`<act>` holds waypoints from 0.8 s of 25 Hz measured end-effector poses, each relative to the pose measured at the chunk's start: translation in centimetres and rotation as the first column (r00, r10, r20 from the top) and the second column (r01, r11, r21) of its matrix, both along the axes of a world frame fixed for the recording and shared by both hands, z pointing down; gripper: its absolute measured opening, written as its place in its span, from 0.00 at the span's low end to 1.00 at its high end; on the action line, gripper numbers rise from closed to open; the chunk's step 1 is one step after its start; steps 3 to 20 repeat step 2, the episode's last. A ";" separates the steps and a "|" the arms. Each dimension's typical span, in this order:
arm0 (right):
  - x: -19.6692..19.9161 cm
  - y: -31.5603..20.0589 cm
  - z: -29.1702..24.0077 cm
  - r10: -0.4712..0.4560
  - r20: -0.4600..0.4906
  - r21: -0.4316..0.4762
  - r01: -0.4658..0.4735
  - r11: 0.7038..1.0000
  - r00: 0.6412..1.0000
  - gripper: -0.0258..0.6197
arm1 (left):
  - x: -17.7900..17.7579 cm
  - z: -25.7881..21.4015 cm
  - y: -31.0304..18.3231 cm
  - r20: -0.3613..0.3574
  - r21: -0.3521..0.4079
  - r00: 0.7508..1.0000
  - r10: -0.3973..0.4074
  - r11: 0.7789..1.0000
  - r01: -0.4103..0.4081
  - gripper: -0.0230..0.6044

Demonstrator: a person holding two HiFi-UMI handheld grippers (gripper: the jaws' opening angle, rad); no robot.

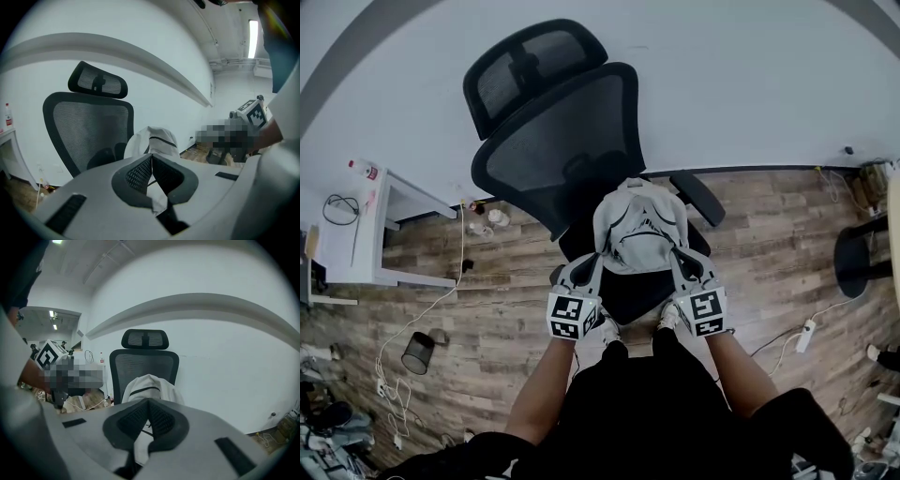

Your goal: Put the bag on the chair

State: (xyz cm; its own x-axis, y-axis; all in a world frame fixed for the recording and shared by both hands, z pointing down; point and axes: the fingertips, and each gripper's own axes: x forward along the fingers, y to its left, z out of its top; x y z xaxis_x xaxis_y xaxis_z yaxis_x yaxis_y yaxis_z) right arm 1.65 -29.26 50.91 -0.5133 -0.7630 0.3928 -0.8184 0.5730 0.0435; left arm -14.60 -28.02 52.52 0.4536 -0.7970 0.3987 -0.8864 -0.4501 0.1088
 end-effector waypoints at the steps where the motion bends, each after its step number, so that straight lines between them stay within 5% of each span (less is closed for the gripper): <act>1: 0.1 0.1 0.2 0.000 -0.003 0.000 0.000 1.000 1.000 0.07 | 0.2 0.2 0.1 0.000 -0.001 1.000 0.009 1.000 -0.009 0.07; 20: 0.3 0.2 0.4 -0.001 -0.007 0.000 0.001 1.000 1.000 0.07 | 0.4 0.3 0.2 0.000 -0.003 1.000 0.019 1.000 -0.019 0.07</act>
